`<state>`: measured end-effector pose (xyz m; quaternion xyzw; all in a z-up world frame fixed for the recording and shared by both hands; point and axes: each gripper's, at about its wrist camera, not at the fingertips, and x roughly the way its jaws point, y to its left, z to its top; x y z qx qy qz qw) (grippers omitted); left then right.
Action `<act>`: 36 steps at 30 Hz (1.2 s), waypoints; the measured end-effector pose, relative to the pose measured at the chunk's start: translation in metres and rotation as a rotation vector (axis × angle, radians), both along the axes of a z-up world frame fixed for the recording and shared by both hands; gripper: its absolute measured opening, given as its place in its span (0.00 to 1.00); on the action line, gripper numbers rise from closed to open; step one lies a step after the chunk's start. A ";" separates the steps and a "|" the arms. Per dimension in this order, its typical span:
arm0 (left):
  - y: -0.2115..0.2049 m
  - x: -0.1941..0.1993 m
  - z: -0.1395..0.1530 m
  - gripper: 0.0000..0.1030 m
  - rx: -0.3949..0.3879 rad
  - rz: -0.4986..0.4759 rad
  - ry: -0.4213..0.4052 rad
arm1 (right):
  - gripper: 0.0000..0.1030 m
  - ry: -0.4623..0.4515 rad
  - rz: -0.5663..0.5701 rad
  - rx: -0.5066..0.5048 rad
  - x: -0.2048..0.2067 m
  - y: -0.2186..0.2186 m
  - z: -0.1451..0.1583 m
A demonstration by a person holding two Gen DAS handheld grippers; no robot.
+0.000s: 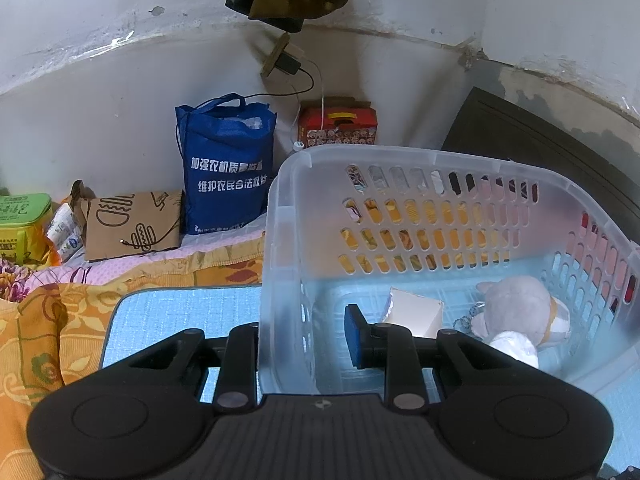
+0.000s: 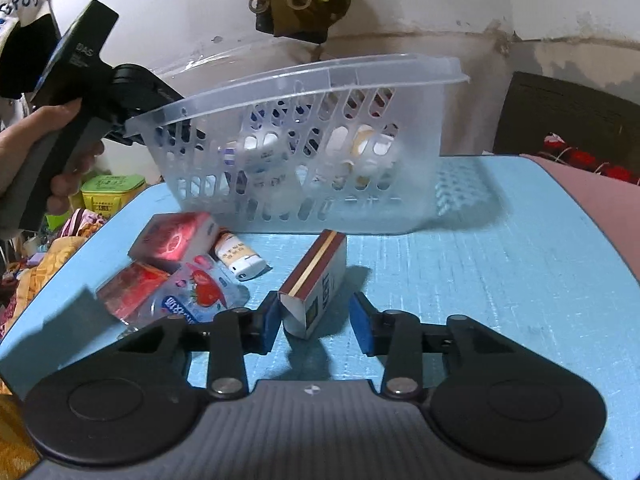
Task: Organize objects
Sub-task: 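Carry the KENT box over the basket and open the right gripper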
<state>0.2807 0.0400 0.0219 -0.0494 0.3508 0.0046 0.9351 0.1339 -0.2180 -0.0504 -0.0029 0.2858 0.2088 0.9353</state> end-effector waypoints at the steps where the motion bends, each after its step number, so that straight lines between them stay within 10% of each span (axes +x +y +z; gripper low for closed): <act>1: 0.000 -0.001 0.000 0.29 0.000 -0.001 0.000 | 0.41 -0.006 -0.004 -0.008 0.001 0.002 -0.001; 7: 0.000 -0.001 0.000 0.29 -0.005 0.000 0.001 | 0.18 -0.057 -0.018 -0.061 0.000 0.007 -0.004; 17: 0.001 0.000 0.000 0.29 -0.010 -0.011 0.007 | 0.17 -0.137 0.023 0.032 -0.020 -0.013 0.017; 26: 0.001 0.001 0.001 0.29 -0.011 -0.006 0.013 | 0.17 -0.265 0.105 0.201 -0.043 -0.035 0.098; 36: 0.001 0.003 0.000 0.29 -0.013 0.006 0.016 | 0.17 -0.161 0.094 0.110 0.102 0.017 0.152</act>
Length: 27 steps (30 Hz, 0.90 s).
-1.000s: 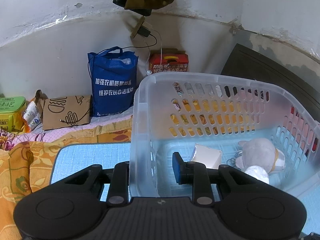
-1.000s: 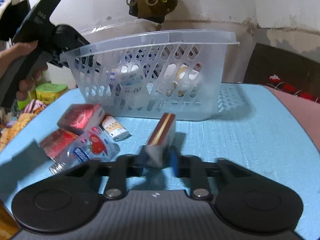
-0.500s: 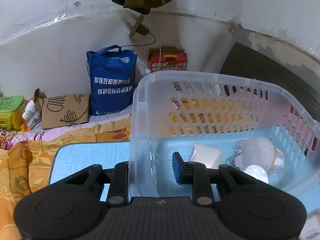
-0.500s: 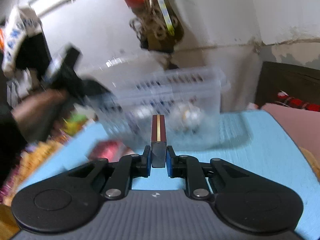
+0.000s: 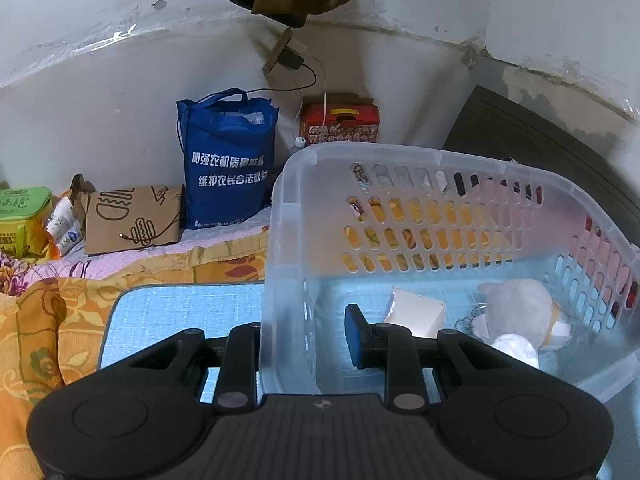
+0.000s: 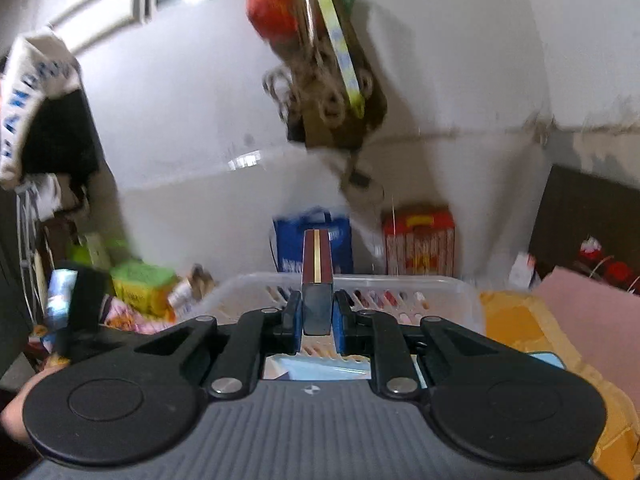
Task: Organize objects
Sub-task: 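Carry the KENT box over the basket and open the right gripper, then move the right gripper to the clear water bottle and grasp its cap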
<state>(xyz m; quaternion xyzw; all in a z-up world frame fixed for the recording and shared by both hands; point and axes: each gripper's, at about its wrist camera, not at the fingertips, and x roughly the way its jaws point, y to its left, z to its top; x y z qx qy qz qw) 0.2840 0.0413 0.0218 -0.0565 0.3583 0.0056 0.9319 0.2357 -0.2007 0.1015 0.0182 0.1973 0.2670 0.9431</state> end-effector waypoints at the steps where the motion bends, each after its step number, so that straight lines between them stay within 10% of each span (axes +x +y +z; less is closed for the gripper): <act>1: 0.000 0.000 0.000 0.29 0.003 -0.002 -0.001 | 0.17 0.022 -0.018 0.009 0.012 0.000 -0.003; 10: 0.000 0.000 0.000 0.29 -0.001 -0.011 -0.002 | 0.19 0.093 -0.018 -0.050 0.035 0.002 -0.039; 12: 0.000 0.000 0.000 0.29 -0.001 -0.010 -0.003 | 0.52 0.061 -0.027 -0.039 0.032 0.000 -0.037; 13: -0.001 0.000 0.000 0.29 0.001 -0.009 -0.003 | 0.87 0.052 -0.033 -0.042 0.029 0.000 -0.037; 14: 0.000 0.000 0.000 0.29 0.002 -0.009 -0.002 | 0.96 0.039 -0.044 -0.043 0.029 -0.001 -0.036; 27: -0.002 -0.001 0.000 0.29 0.013 -0.008 -0.001 | 1.00 -0.035 -0.058 0.013 0.004 -0.017 -0.031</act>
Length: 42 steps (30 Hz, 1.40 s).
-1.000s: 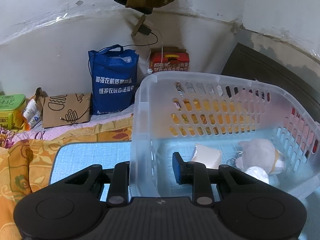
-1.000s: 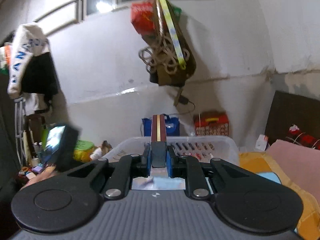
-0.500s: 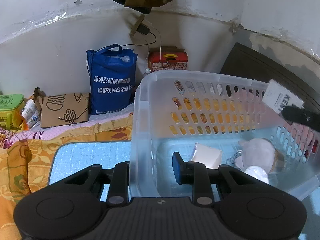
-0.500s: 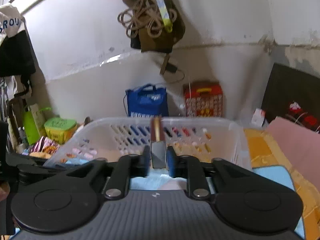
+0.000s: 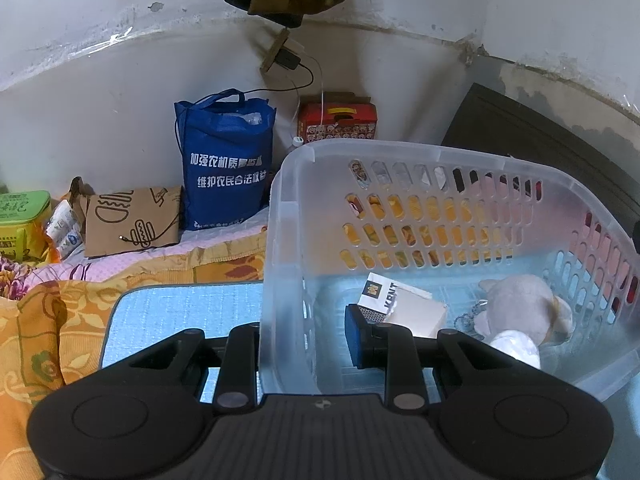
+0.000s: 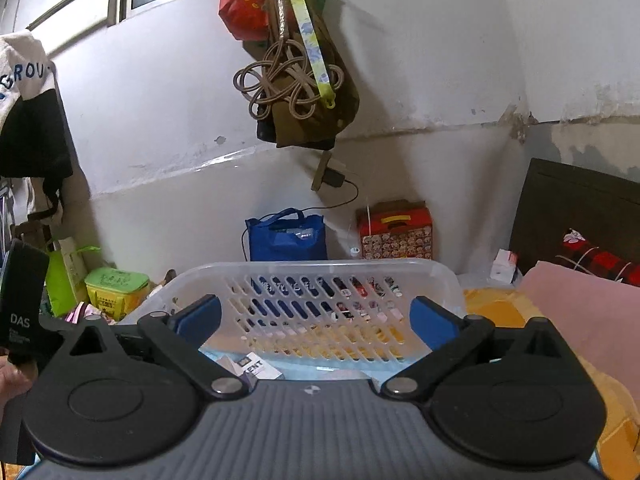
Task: Organize objects
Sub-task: 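Move the right gripper to the clear water bottle and grasp its cap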
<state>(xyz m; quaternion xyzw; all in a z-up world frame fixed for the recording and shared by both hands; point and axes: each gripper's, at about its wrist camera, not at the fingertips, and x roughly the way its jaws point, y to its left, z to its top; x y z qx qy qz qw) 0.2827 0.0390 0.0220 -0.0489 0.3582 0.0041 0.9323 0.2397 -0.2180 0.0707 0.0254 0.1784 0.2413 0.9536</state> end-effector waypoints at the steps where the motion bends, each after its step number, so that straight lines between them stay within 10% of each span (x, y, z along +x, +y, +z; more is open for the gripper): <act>1: 0.000 0.000 0.000 0.29 -0.001 0.001 0.000 | 1.00 0.002 0.002 0.001 0.000 0.001 -0.001; 13: 0.000 0.002 0.001 0.29 0.002 0.000 -0.004 | 1.00 -0.083 0.106 0.056 -0.093 -0.015 -0.007; 27: 0.000 -0.001 0.000 0.30 0.013 0.001 -0.004 | 1.00 0.180 0.266 -0.124 -0.124 0.044 -0.113; 42: 0.001 -0.001 0.001 0.31 0.009 -0.001 -0.002 | 0.67 0.200 0.091 -0.067 -0.113 0.003 -0.123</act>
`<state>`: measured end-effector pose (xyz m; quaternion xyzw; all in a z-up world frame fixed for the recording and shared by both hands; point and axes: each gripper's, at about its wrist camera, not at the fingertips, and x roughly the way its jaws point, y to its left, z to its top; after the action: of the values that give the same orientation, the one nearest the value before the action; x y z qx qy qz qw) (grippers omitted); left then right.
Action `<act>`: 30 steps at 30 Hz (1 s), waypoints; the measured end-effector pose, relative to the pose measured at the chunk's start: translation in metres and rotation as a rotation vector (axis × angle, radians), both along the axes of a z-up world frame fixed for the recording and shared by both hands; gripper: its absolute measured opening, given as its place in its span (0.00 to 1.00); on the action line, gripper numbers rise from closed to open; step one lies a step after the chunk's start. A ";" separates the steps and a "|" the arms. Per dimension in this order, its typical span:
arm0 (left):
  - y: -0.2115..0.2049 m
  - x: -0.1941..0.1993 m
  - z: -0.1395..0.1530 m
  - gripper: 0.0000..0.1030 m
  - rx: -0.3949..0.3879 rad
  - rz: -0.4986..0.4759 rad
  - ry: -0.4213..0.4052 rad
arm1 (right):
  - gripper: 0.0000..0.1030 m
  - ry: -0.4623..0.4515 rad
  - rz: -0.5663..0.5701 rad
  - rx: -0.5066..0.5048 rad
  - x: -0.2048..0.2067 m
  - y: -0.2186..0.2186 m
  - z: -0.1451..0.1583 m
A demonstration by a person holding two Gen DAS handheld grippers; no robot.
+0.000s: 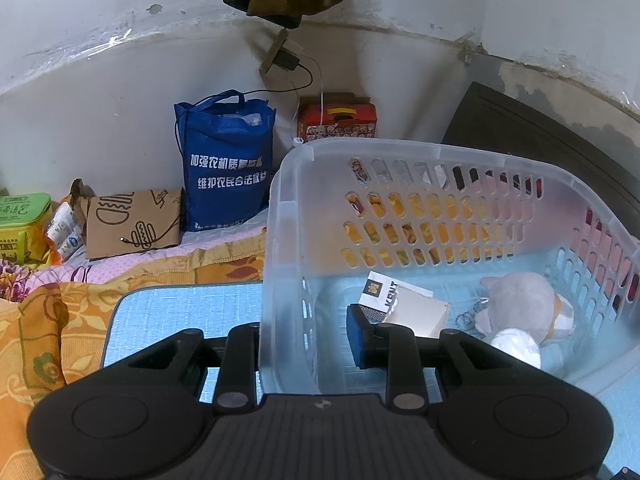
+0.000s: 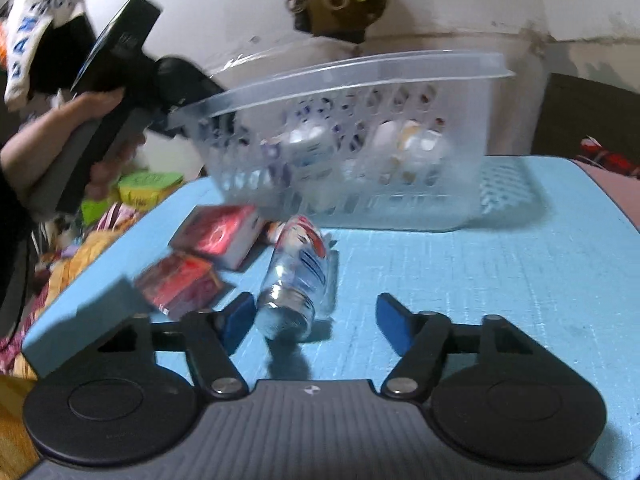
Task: Organize objects
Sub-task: 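Move the right gripper to the clear water bottle and grasp its cap, then lift the bottle over the basket and open the right gripper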
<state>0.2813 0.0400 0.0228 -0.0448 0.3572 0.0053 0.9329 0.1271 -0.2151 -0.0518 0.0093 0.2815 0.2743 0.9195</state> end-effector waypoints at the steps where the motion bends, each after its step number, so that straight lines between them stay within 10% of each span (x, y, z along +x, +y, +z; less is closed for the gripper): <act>1: -0.001 0.000 0.000 0.32 0.004 0.001 0.000 | 0.67 0.000 0.003 0.004 0.001 0.001 0.001; 18: 0.000 0.000 -0.001 0.32 -0.014 -0.022 -0.001 | 0.43 -0.046 0.004 -0.149 0.006 0.032 0.000; 30: 0.001 0.004 -0.001 0.32 -0.030 -0.020 -0.003 | 0.43 -0.140 0.107 0.040 -0.025 -0.004 0.042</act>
<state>0.2850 0.0415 0.0220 -0.0554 0.3562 -0.0093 0.9327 0.1019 -0.2194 -0.0102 -0.0066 0.2110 0.3284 0.9206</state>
